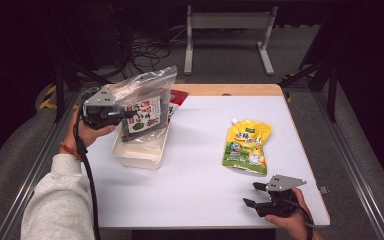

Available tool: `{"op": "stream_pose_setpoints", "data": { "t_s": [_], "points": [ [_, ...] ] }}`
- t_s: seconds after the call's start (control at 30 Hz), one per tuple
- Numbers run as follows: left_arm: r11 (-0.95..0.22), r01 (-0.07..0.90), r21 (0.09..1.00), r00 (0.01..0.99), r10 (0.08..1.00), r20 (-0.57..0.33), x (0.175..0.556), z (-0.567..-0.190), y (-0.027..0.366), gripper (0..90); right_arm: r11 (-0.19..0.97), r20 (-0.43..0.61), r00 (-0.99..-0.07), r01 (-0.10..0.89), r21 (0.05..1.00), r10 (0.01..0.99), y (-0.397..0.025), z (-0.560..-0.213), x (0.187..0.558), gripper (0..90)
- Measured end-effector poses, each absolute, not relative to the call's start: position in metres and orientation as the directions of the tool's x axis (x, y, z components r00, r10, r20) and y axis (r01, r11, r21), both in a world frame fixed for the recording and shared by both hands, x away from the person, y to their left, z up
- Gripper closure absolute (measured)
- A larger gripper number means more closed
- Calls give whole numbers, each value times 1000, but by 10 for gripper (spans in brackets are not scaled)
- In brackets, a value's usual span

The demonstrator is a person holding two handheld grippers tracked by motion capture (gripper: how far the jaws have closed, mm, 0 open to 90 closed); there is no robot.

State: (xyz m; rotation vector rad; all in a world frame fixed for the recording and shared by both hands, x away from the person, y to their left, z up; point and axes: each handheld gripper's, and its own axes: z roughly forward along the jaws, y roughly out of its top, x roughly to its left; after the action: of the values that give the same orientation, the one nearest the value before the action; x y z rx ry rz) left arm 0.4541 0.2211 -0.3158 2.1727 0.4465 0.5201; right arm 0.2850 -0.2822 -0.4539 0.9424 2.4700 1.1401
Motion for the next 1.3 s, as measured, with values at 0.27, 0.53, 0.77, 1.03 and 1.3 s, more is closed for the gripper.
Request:
{"op": "stream_pose_setpoints", "data": {
  "t_s": [0.27,0.53,0.77,1.03,1.3],
  "points": [
    [-488,146,860,846,512,147,454,-336,217,806,473,34,-753,448,759,657,-282,-453,285,337],
    [-364,149,919,841,535,76,454,-358,233,807,474,32,-753,446,759,657,-282,-453,285,337],
    [-296,171,940,828,560,26,452,-375,243,811,476,32,-756,444,760,654,-281,-452,284,337],
    [-271,179,946,826,564,6,451,-380,246,809,479,33,-756,448,755,654,-280,-454,285,337],
    [-261,190,946,771,636,20,442,-379,244,717,470,29,-747,447,761,664,-283,-452,286,335]
  ]
}}
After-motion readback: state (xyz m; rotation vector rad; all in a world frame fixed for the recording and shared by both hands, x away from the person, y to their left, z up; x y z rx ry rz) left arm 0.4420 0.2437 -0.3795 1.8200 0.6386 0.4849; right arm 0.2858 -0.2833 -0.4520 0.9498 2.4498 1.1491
